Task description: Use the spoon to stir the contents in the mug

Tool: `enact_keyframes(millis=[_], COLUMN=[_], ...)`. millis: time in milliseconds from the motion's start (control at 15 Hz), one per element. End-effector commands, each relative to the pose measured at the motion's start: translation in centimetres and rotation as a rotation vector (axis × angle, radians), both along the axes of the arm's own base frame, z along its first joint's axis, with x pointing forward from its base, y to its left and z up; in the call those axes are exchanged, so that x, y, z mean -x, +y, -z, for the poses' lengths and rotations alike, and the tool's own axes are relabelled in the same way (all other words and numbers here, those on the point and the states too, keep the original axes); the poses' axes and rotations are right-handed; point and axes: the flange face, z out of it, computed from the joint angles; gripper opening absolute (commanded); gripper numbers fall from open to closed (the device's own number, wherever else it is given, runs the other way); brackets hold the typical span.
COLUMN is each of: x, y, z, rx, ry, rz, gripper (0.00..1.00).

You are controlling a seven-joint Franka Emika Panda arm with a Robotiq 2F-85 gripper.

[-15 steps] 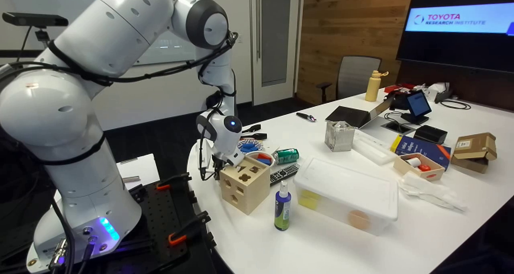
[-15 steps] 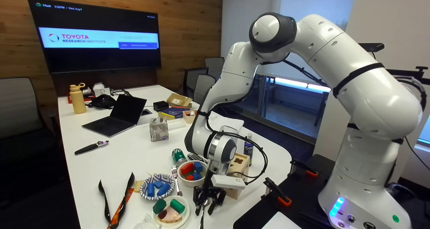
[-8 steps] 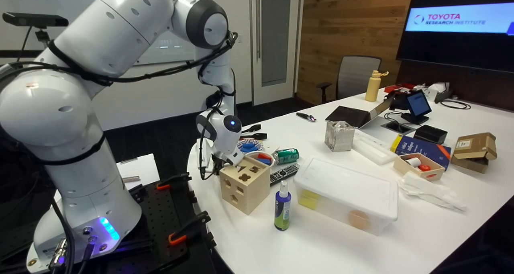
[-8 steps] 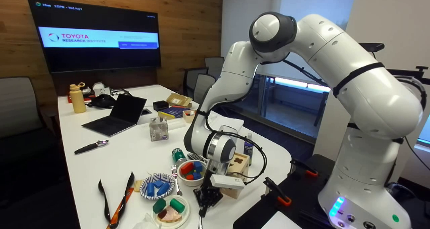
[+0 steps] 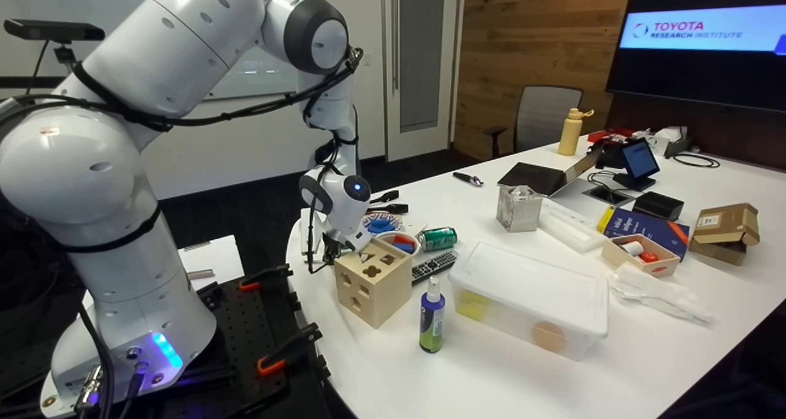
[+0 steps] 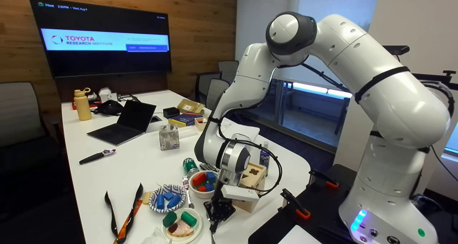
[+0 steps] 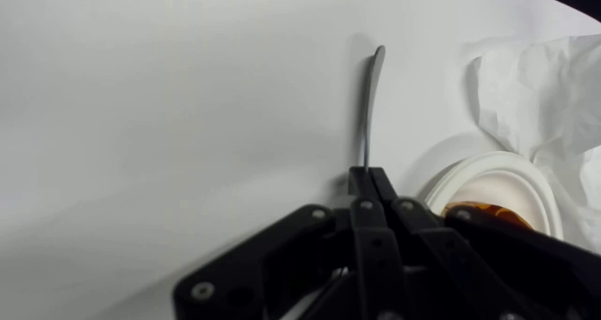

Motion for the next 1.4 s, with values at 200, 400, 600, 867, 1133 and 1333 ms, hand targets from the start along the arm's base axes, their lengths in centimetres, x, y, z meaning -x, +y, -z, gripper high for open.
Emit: enact_keyframes(millis=[200, 400, 600, 867, 1133, 1333], x=[0.9, 0.8, 0.4, -0.5, -1.4, -1.9], y=[1.0, 1.4, 1.5, 2.0, 2.8, 3.3], z=[-0.5, 0.3, 1.4, 1.3, 1.4, 2.3], rx=[-0.001, 0.007, 0.017, 0.025, 0.024, 0.014], ry=[0.078, 0.124, 0.154, 0.171, 0.201, 0.25], rz=[-0.017, -0.041, -0.07, -0.105, -0.165, -0.22], gripper=[0.01, 0.35, 0.42, 0.75, 1.0, 0.73])
